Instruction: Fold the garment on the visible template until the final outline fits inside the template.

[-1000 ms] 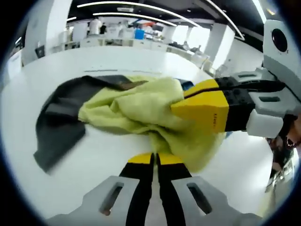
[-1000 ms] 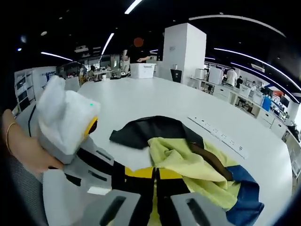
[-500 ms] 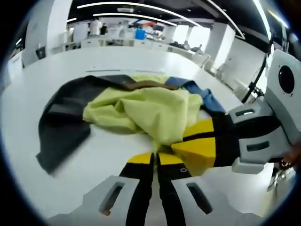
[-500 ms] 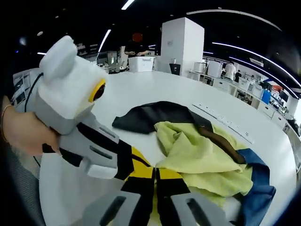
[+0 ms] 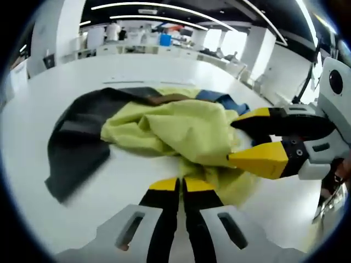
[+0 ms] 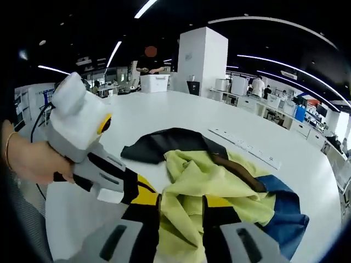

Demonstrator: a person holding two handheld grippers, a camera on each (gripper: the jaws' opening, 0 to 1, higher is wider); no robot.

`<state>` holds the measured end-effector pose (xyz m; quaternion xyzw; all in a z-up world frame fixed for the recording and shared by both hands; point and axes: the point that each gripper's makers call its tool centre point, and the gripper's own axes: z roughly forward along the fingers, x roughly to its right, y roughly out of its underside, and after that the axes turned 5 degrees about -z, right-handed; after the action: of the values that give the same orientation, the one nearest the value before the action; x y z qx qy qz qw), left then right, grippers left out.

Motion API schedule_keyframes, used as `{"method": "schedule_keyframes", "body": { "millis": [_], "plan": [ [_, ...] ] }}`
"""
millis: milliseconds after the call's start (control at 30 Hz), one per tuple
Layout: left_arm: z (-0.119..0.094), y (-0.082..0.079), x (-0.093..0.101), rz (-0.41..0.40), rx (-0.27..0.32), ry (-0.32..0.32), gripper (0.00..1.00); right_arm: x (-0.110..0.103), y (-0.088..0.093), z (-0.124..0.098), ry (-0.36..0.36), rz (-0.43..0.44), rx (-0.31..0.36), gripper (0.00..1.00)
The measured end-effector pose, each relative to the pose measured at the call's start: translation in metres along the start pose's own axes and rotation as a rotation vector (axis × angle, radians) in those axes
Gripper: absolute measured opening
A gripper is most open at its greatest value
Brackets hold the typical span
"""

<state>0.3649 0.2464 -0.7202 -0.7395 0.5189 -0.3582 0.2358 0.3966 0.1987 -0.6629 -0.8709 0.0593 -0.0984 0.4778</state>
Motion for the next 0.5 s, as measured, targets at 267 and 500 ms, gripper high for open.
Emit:
{"method": "schedule_keyframes", "body": {
  "millis": [267,500],
  "plan": [
    [-0.002,-0.003,-0.003,0.0,0.006,-0.007,0.0,0.026,0.013,-0.016,0.033,0.039,-0.021,0.3],
    [-0.004,-0.004,-0.009,-0.002,0.007,-0.018,0.0,0.041,0.037,-0.018,0.035,0.027,-0.08,0.26]
  ]
}}
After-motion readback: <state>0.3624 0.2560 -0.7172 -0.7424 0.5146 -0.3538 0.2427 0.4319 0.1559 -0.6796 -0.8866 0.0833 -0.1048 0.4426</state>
